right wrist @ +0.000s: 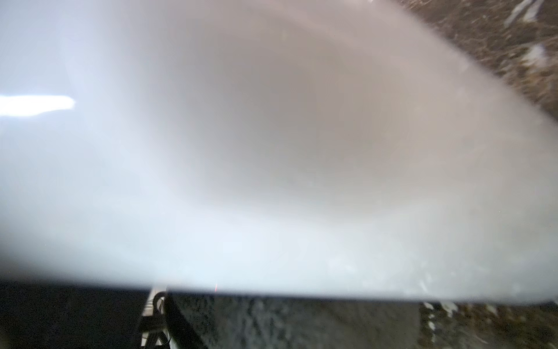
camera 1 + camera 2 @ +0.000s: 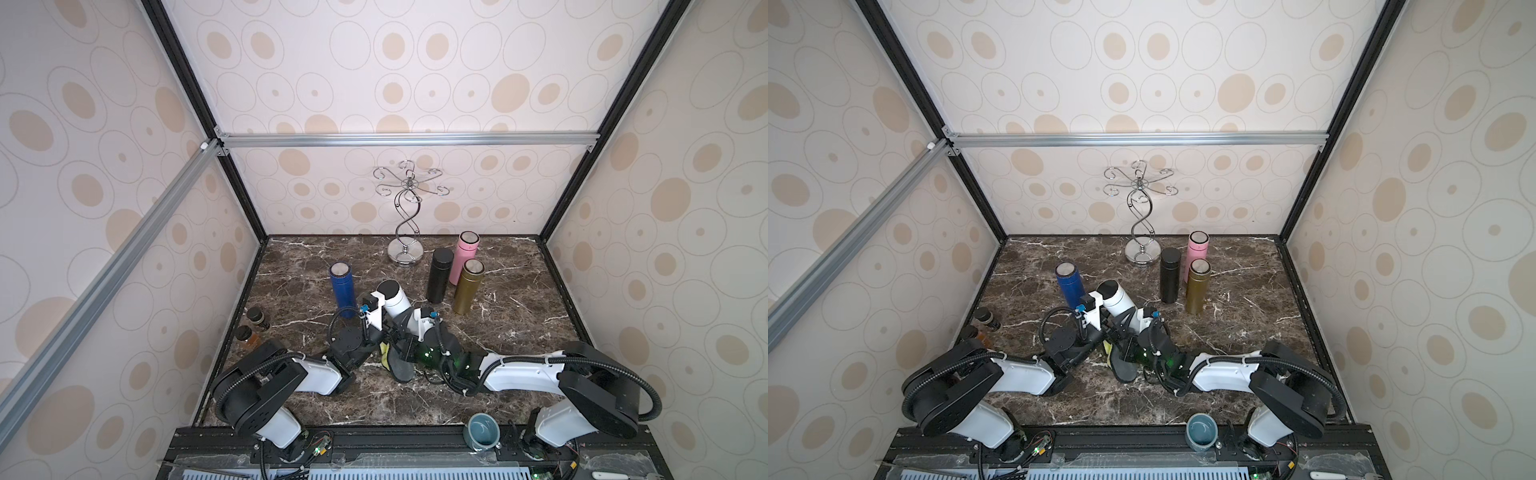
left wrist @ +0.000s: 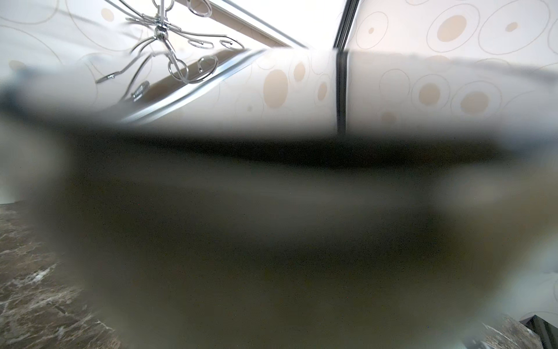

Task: Wipe the surface of the thermos
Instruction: Wipe the dirt from the surface of the thermos.

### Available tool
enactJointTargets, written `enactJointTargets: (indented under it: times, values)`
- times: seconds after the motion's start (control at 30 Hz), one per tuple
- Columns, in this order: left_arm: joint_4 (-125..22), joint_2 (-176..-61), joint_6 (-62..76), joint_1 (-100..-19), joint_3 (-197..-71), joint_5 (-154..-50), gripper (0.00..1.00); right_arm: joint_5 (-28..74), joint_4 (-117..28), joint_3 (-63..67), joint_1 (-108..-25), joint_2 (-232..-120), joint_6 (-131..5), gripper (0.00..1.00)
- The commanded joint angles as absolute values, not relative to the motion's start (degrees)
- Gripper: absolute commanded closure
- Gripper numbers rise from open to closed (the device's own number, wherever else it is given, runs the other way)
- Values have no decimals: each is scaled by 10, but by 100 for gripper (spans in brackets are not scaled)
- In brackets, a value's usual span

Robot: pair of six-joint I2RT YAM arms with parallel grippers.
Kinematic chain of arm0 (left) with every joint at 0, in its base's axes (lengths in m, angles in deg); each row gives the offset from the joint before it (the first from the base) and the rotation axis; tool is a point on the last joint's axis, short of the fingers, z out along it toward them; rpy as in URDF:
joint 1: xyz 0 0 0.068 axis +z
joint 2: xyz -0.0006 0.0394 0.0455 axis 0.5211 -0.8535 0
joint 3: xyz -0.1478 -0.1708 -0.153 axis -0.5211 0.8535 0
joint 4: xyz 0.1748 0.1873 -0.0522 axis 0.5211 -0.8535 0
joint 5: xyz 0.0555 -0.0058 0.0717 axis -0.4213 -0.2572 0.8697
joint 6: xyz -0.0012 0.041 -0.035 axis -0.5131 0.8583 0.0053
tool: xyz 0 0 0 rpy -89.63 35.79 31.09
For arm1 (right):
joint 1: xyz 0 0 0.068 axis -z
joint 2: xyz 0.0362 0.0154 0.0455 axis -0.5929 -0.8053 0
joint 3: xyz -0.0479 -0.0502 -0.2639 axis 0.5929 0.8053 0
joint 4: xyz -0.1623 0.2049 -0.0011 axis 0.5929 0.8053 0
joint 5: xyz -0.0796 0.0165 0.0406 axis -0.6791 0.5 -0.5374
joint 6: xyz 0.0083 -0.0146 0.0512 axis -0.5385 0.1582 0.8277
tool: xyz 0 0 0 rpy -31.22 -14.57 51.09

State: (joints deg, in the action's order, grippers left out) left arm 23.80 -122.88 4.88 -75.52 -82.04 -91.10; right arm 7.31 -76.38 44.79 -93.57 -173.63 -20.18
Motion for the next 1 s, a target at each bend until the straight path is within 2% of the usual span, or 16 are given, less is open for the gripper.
enactJointTargets:
  times: [0.0, 0.23, 0.4, 0.6, 0.7, 0.83, 0.97]
  values:
    - [277, -1196, 68, -759, -825, -902, 100, 38, -742, 472, -932, -1712, -174, 100]
    - [242, -1166, 95, -759, -825, -901, 100, 35, -671, 496, -931, -1639, -198, 100]
    - [196, -1100, 130, -752, -803, -912, 100, 30, -574, 517, -923, -1502, -247, 100]
    - [76, -981, 150, -735, -789, -998, 100, 77, -403, 469, -867, -1348, -317, 100]
    - [23, -929, 158, -718, -788, -1051, 100, 121, -392, 468, -812, -1308, -319, 100]
    - [-22, -900, 162, -687, -798, -1150, 100, 210, -445, 465, -747, -1340, -328, 100]
    - [-16, -936, 143, -655, -824, -1263, 100, 357, -607, 469, -694, -1453, -292, 100]
